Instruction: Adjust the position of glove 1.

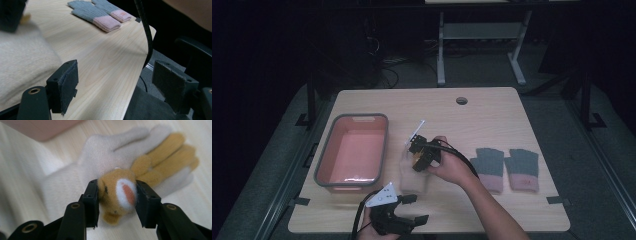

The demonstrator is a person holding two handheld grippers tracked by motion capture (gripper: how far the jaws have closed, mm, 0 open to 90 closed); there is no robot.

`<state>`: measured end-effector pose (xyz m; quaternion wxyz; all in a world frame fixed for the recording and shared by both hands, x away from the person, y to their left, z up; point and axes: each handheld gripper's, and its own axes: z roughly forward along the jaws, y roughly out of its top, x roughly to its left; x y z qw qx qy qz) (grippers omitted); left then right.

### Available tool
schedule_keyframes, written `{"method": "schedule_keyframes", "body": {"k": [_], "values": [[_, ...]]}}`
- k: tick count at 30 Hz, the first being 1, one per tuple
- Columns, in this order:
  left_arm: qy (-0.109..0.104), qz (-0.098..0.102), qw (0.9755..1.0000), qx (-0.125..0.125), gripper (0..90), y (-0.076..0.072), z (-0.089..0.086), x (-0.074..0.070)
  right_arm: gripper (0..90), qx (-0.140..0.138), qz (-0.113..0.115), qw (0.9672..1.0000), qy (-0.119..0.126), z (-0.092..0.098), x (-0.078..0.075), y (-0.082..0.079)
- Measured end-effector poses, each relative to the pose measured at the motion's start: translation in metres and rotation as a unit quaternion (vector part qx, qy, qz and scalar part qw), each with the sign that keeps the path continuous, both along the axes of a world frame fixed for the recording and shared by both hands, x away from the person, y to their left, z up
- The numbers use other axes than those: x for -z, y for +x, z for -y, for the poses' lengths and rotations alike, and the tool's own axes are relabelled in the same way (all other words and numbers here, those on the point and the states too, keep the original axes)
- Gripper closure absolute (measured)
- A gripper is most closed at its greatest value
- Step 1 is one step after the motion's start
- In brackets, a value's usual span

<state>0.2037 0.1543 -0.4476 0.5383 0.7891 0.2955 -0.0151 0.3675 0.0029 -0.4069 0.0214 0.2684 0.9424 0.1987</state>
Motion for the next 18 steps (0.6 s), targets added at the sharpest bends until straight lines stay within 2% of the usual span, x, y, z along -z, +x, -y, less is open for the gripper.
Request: {"method": "schedule_keyframes", "body": {"k": [5, 18], "values": [[-0.001, 0.0, 1.0, 0.001, 21.4, 0.001, -0.0008, 0.0006, 54.9, 0.009, -0.002, 0.9999, 0.01, 0.0024, 0.0102, 0.0012], [-0.001, -0.001, 1.0, 0.0, 21.4, 0.0009, 0.0, 0.001, 50.6, 0.014, -0.005, 0.9997, 0.021, 0.0066, 0.0118, -0.0008]]}}
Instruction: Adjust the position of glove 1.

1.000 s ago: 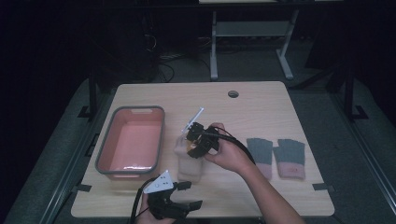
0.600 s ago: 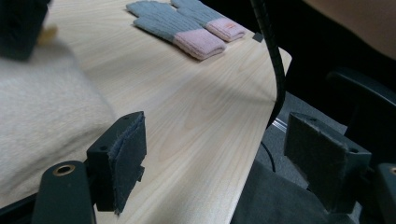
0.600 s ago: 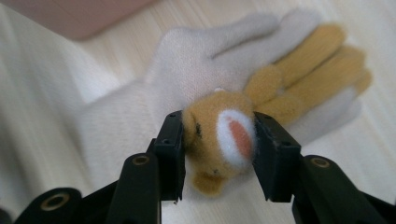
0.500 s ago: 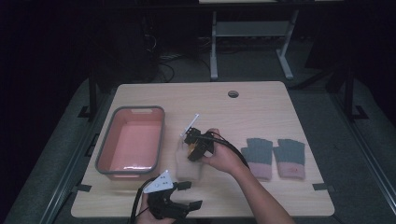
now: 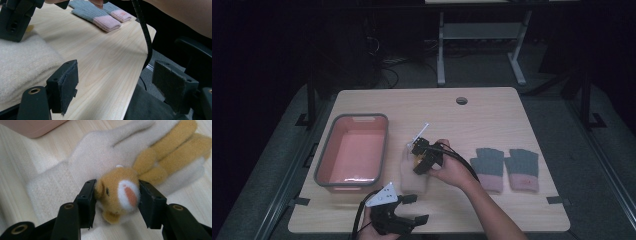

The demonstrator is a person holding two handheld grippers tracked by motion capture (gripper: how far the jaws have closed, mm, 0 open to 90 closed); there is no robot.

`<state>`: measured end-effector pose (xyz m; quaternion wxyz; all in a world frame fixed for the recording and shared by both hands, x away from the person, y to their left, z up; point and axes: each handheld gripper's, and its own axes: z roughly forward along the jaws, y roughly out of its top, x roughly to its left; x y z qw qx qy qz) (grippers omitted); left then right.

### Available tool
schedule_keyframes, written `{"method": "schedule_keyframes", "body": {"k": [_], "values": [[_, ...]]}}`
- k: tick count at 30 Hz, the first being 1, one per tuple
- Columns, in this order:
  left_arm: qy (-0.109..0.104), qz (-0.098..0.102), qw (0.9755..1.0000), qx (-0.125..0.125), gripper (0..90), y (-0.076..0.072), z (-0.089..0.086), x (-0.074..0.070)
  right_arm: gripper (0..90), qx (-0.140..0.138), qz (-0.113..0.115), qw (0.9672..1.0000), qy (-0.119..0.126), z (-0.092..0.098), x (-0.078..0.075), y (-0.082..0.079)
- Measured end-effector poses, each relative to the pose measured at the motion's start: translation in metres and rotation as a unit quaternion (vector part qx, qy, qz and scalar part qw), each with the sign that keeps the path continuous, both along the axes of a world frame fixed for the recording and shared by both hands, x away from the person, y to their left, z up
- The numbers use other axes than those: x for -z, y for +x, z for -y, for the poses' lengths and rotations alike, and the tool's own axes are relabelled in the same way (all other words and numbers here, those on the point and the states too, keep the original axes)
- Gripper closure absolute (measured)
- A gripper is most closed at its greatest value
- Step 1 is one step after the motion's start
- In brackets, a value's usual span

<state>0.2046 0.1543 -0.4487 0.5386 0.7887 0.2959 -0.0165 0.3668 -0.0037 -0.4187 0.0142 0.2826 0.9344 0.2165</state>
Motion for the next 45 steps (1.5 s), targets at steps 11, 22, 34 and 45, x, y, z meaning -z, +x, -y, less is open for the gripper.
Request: {"method": "schedule_keyframes", "body": {"k": [11, 22, 34, 45], "values": [[0.001, 0.0, 1.0, 0.002, 21.5, 0.0, 0.0, 0.0, 47.7, 0.0, 0.033, 0.9983, 0.047, -0.005, -0.022, 0.0], [-0.002, -0.002, 1.0, 0.001, 21.6, -0.001, -0.001, -0.001, 53.5, -0.04, 0.037, 0.9984, 0.011, -0.041, -0.007, 0.002], [-0.003, -0.004, 1.0, 0.002, 21.5, 0.0, -0.001, -0.001, 53.3, -0.064, 0.052, 0.9962, -0.028, -0.025, 0.006, 0.003], [-0.022, -0.033, 0.9992, -0.001, 21.6, 0.004, 0.0, 0.001, 48.3, -0.049, 0.042, 0.9979, -0.008, 0.017, 0.008, 0.0]]}}
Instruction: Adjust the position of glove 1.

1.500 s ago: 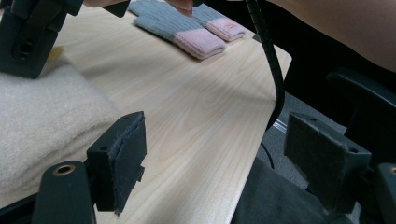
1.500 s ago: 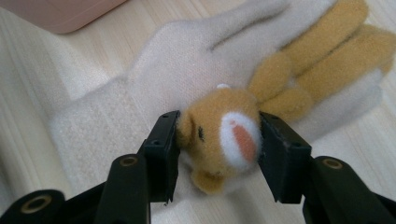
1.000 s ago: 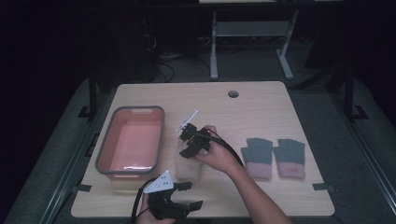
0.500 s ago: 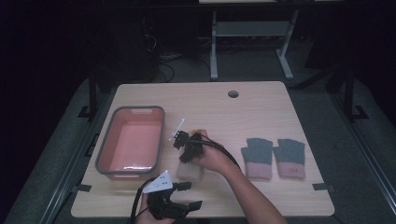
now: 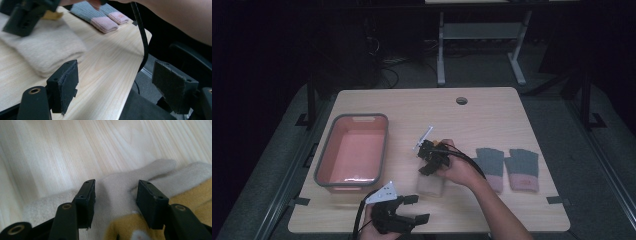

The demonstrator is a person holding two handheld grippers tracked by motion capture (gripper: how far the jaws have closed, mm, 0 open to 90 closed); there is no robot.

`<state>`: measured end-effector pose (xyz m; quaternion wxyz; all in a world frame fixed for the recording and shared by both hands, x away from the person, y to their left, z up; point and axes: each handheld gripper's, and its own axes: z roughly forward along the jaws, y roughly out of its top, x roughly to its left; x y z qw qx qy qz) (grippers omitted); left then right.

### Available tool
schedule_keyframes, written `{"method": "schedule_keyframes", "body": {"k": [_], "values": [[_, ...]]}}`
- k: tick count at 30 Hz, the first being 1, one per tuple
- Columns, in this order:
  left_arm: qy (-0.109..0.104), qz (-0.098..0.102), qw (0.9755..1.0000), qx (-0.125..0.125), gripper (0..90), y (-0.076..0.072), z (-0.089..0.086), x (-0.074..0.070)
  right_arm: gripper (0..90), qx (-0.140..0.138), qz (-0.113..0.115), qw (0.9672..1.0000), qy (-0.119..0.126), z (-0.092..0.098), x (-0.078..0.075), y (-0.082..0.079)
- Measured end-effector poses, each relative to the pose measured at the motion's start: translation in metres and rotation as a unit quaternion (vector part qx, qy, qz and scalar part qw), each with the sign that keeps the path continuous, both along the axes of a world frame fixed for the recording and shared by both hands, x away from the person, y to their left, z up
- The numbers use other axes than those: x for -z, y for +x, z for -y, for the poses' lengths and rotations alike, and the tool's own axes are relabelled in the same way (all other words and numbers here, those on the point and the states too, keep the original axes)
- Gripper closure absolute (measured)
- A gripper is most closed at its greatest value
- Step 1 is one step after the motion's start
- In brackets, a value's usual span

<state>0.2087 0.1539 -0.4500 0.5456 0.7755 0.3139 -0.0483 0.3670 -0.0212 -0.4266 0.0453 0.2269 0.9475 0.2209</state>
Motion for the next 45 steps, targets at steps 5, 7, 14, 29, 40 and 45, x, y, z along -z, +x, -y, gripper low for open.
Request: {"method": "schedule_keyframes", "body": {"k": [5, 7, 14, 29, 40, 45], "values": [[0.001, -0.003, 1.0, -0.005, 21.5, 0.004, 0.002, -0.004, 45.9, 0.023, 0.0, 0.9992, 0.033, 0.012, -0.009, -0.01], [0.0, -0.005, 0.9999, -0.009, 21.5, 0.006, 0.002, -0.006, 44.8, 0.034, 0.001, 0.9977, 0.058, 0.019, -0.015, -0.017], [0.001, -0.017, 0.9994, -0.03, 22.2, 0.019, 0.0, -0.016, 41.0, 0.096, 0.003, 0.9883, 0.119, 0.05, -0.031, -0.043], [0.046, -0.08, 0.9926, -0.078, 22.9, 0.063, 0.02, -0.013, 37.6, 0.206, -0.04, 0.9616, 0.177, 0.091, -0.007, -0.06], [0.057, -0.139, 0.9817, -0.117, 26.2, 0.085, 0.026, -0.001, 38.7, 0.237, -0.083, 0.9446, 0.212, 0.099, 0.012, -0.057], [0.067, -0.144, 0.978, -0.135, 31.0, 0.088, 0.025, 0.001, 38.8, 0.25, -0.085, 0.9398, 0.217, 0.102, 0.013, -0.055]]}}
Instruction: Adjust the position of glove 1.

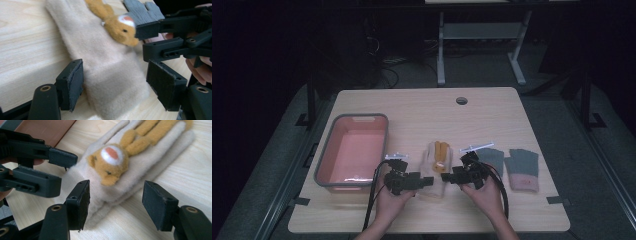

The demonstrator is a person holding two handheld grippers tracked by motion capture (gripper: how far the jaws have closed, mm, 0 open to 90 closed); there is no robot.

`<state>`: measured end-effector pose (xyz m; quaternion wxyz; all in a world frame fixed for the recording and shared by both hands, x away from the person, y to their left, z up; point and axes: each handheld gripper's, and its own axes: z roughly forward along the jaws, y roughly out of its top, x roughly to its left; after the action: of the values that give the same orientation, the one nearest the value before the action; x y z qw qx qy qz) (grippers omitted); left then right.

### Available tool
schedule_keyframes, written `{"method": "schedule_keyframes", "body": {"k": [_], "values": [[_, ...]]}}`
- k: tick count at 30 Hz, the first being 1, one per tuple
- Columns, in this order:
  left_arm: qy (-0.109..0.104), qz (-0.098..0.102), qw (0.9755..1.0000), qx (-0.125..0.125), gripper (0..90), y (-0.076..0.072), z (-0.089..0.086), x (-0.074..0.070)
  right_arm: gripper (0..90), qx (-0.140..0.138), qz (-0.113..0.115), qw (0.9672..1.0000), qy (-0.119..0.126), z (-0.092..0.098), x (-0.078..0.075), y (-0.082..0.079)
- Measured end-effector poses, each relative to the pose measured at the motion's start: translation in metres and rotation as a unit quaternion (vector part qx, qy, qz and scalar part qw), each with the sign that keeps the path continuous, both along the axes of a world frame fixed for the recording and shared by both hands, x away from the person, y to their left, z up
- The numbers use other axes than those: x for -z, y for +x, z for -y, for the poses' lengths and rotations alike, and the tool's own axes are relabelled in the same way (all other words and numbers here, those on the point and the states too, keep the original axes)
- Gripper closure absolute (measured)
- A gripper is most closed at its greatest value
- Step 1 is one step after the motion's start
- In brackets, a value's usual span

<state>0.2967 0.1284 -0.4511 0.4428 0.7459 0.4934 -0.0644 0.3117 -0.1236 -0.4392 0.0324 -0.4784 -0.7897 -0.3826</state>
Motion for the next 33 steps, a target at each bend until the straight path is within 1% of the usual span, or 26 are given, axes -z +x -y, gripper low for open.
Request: {"method": "schedule_keyframes", "body": {"k": [2, 4, 5, 7, 9, 11, 13, 14, 15, 16, 17, 18, 19, 20, 21, 22, 23, 24, 25, 26, 27, 28, 30, 33], "values": [[0.006, -0.004, 0.9999, -0.008, 32.0, 0.001, 0.0, 0.001, 39.0, 0.004, -0.001, 1.0, 0.007, 0.002, 0.0, 0.0], [0.007, -0.007, 0.9999, -0.012, 32.6, 0.002, 0.0, 0.001, 39.0, 0.006, -0.002, 0.9999, 0.008, 0.003, 0.0, -0.001], [0.013, -0.014, 0.9997, -0.014, 32.6, 0.003, 0.0, 0.003, 39.0, 0.007, -0.002, 0.9999, 0.01, 0.004, 0.0, -0.001], [0.012, -0.019, 0.9996, -0.018, 32.9, 0.004, -0.001, 0.004, 39.0, 0.007, 0.0, 0.9999, 0.01, 0.005, 0.0, -0.002], [0.009, -0.021, 0.9995, -0.019, 35.2, 0.004, -0.001, 0.005, 39.1, 0.008, -0.003, 0.9999, 0.009, 0.005, 0.0, -0.002], [-0.001, -0.031, 0.9993, -0.02, 36.5, 0.004, 0.002, 0.007, 39.1, 0.013, -0.013, 0.9998, 0.011, 0.005, 0.004, -0.002], [-0.01, -0.038, 0.9992, -0.014, 37.1, 0.003, 0.003, 0.007, 39.1, 0.014, -0.018, 0.9997, 0.012, 0.005, 0.006, -0.002], [-0.01, -0.038, 0.9992, -0.014, 37.2, 0.003, 0.003, 0.007, 39.1, 0.014, -0.018, 0.9997, 0.012, 0.005, 0.006, -0.002], [-0.026, -0.042, 0.9987, -0.011, 37.8, 0.002, 0.005, 0.007, 39.2, 0.016, -0.023, 0.9995, 0.011, 0.005, 0.009, -0.001], [-0.039, -0.047, 0.9981, 0.002, 39.4, 0.0, 0.007, 0.007, 39.4, 0.017, -0.026, 0.9994, 0.012, 0.005, 0.009, -0.001], [-0.039, -0.047, 0.9981, 0.002, 39.9, 0.0, 0.007, 0.007, 39.6, 0.016, -0.024, 0.9995, 0.014, 0.005, 0.01, -0.001], [-0.038, -0.048, 0.9981, 0.011, 39.7, -0.002, 0.009, 0.007, 39.6, 0.018, -0.029, 0.9992, 0.018, 0.006, 0.01, -0.001], [-0.034, -0.044, 0.9984, 0.014, 39.3, -0.003, 0.009, 0.006, 39.6, 0.019, -0.031, 0.9991, 0.02, 0.006, 0.011, -0.001], [-0.026, -0.04, 0.9988, 0.011, 39.2, -0.003, 0.007, 0.006, 39.6, 0.023, -0.036, 0.9988, 0.024, 0.007, 0.011, -0.001], [-0.026, -0.04, 0.9988, 0.011, 39.1, -0.003, 0.007, 0.006, 39.6, 0.023, -0.036, 0.9988, 0.024, 0.007, 0.011, -0.001], [-0.024, -0.039, 0.999, 0.005, 39.1, -0.002, 0.004, 0.006, 39.7, 0.022, -0.035, 0.9988, 0.026, 0.008, 0.012, 0.0], [-0.026, -0.045, 0.9987, -0.003, 39.1, 0.001, 0.001, 0.007, 40.2, 0.026, -0.041, 0.9984, 0.031, 0.008, 0.013, 0.001], [-0.026, -0.045, 0.9987, -0.003, 39.1, 0.001, 0.001, 0.007, 40.2, 0.026, -0.041, 0.9984, 0.031, 0.008, 0.013, 0.001], [-0.016, -0.048, 0.9987, -0.004, 39.1, 0.002, 0.0, 0.008, 40.6, 0.027, -0.043, 0.9982, 0.033, 0.008, 0.015, 0.002], [-0.012, -0.05, 0.9987, -0.003, 38.9, 0.003, 0.001, 0.009, 40.6, 0.028, -0.045, 0.998, 0.035, 0.008, 0.016, 0.003], [-0.012, -0.05, 0.9987, -0.003, 38.2, 0.003, 0.001, 0.009, 40.6, 0.028, -0.045, 0.998, 0.035, 0.008, 0.016, 0.003], [-0.013, -0.054, 0.9984, -0.002, 37.8, 0.003, 0.003, 0.012, 40.7, 0.031, -0.052, 0.9975, 0.038, 0.008, 0.018, 0.004], [-0.016, -0.055, 0.9983, -0.001, 38.1, 0.004, 0.004, 0.013, 40.7, 0.03, -0.051, 0.9975, 0.038, 0.008, 0.019, 0.004], [-0.014, -0.057, 0.9983, 0.003, 40.7, 0.003, 0.008, 0.015, 41.1, 0.037, -0.059, 0.9968, 0.041, 0.009, 0.021, 0.005]]}}
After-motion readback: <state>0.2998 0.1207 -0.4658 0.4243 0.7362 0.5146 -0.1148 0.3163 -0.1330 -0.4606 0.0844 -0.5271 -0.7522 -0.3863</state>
